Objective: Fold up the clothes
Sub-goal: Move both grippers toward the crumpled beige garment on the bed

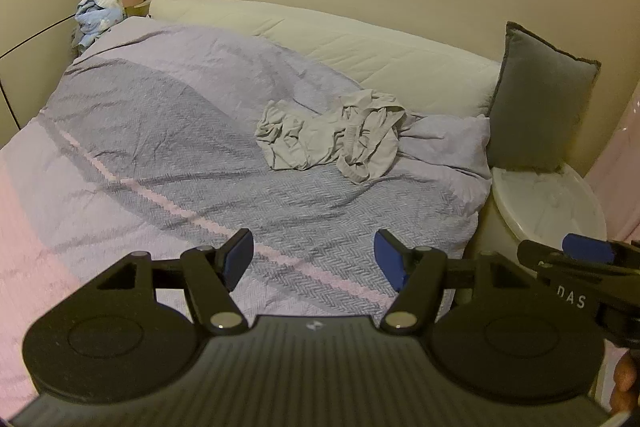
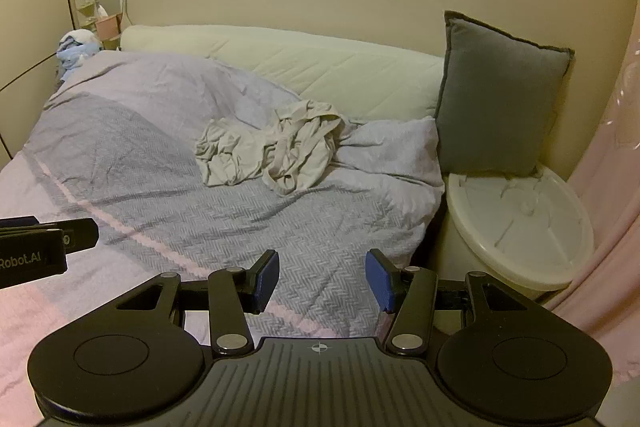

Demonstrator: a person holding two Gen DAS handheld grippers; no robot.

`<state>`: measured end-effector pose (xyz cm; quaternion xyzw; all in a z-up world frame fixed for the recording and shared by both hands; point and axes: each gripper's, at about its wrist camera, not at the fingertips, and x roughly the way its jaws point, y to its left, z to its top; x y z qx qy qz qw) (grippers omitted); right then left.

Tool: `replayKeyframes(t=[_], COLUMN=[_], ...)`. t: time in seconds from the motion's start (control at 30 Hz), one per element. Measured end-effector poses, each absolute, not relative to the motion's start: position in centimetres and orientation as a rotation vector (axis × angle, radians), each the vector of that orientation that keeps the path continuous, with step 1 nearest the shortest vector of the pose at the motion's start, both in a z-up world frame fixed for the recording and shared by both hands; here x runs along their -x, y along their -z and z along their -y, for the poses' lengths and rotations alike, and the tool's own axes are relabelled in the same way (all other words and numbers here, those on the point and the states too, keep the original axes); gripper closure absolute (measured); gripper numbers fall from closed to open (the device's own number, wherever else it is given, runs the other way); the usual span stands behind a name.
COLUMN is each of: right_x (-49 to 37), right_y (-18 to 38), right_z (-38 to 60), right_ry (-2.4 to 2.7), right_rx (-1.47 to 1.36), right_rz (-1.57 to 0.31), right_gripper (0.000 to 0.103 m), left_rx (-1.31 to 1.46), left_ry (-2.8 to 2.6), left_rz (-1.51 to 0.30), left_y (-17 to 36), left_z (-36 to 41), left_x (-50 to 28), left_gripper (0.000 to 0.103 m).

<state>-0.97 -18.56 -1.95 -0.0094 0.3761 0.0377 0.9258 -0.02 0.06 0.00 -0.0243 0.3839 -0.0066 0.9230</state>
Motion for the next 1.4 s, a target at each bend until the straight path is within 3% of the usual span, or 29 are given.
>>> replayKeyframes(t=[0.83,1.4], right_x=[0.4,-8.7], right_y=[1.6,6.9], right_z=[20.2,20.8], right_ry=[-0.058,-0.15], right_rx=[-0.01,0.032], right_rz=[-0.756,-0.828], right_gripper=[0.051,0.051], left_rx=[0.098,0.148], left_ry=[-0.007,-0.032], left_rz=[-0.81,-0.901], left_y=[1.9,6.7], left_z=[-3.3,-2.3], left_x=[-0.3,-9.7], left_gripper=[0.04,0.041])
